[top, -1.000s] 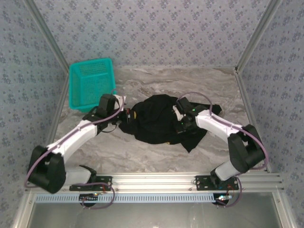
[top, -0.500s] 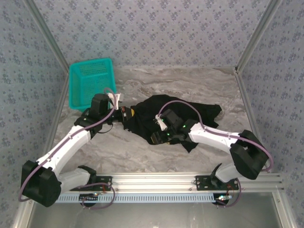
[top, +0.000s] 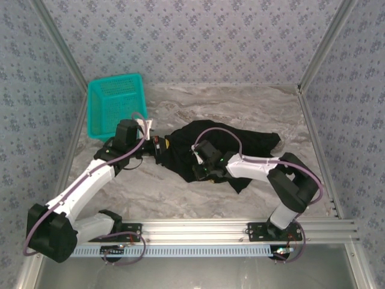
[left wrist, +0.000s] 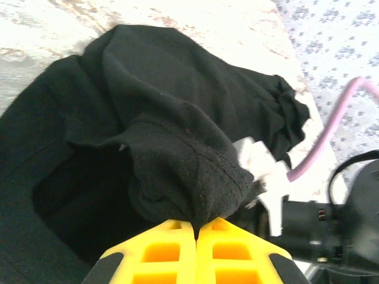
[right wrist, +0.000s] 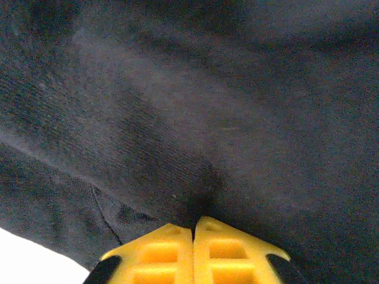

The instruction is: Fold the inside-out t-shirt

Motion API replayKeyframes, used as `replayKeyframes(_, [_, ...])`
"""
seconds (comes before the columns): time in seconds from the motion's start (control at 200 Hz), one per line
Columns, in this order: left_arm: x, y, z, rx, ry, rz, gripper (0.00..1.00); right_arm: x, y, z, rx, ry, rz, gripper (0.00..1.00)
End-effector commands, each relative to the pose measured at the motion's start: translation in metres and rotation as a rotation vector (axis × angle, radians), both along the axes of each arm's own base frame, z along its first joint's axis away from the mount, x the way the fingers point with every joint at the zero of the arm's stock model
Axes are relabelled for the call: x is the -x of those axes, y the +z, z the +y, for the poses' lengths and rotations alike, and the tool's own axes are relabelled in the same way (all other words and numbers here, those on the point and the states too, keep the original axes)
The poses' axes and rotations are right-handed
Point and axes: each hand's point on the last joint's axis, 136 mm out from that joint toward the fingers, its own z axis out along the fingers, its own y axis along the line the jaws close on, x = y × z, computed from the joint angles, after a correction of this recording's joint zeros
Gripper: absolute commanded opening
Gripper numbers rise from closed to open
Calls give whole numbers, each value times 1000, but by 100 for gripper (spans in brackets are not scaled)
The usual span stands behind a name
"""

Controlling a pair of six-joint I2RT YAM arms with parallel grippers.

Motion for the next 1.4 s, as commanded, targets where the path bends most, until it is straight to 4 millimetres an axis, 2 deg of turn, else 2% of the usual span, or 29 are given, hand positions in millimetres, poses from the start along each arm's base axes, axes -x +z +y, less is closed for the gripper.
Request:
replayKeyframes(0.0, [-4,-15,31,-136,120,-6,0,7,45,-9,-152,35,-15,0])
replayKeyframes(0.135, [-7,-53,69,-327,259,30,0,42,91,-20,-417,167,67,0])
replayKeyframes(0.245, [-8,-77,79,-420,274,73,0,54,115,-30,-545,250,93,0])
replayKeyframes(0.27, [-8,-79,79,-429,271,83,6,54,119,-32,-564,263,94,0])
replayKeyframes(0.295, [-8,-80,78,-429,262,87,16,53,122,-34,-577,272,96,0])
replayKeyframes(0.345, [-9,-73,68,-404,227,60,32,53,128,-37,-591,296,97,0])
replayKeyframes(0.385, [-10,-60,58,-366,199,6,43,52,133,-39,-599,310,99,0])
replayKeyframes(0.525, [5,2,3,-204,-4,-322,68,51,141,-46,-583,331,108,0])
replayKeyframes(0.6, [21,17,-26,-162,-146,-463,76,50,142,-52,-558,328,114,0])
replayKeyframes(0.65, [30,17,-44,-173,-254,-528,77,48,144,-54,-566,323,113,0])
replayKeyframes(0.804, [51,-7,-91,-261,-557,-590,84,43,149,-59,-562,302,115,0])
replayKeyframes(0.874, [55,-18,-103,-288,-634,-592,86,43,150,-62,-553,296,117,0])
replayKeyframes(0.964, [54,-22,-113,-276,-682,-583,86,42,150,-66,-545,284,113,0])
replayKeyframes(1.024, [56,-26,-121,-252,-716,-568,85,41,150,-67,-544,278,114,0])
replayKeyframes(1.084, [53,-31,-128,-247,-732,-548,78,41,149,-68,-540,272,107,0])
replayKeyframes(1.194, [34,-43,-140,-278,-716,-478,48,41,145,-72,-507,255,100,0])
replayKeyframes(1.254, [29,-41,-150,-248,-717,-425,25,34,140,-80,-451,193,84,0])
replayKeyframes(1.289, [28,-34,-155,-218,-706,-382,13,21,132,-94,-369,82,66,2])
replayKeyframes(1.329, [25,-24,-159,-182,-671,-326,0,3,117,-125,-215,-146,73,12])
replayKeyframes(1.354, [24,-16,-160,-155,-640,-292,0,-1,110,-147,-114,-265,85,17])
replayKeyframes(1.394, [25,-6,-161,-108,-598,-227,0,-2,111,-164,-27,-360,71,25])
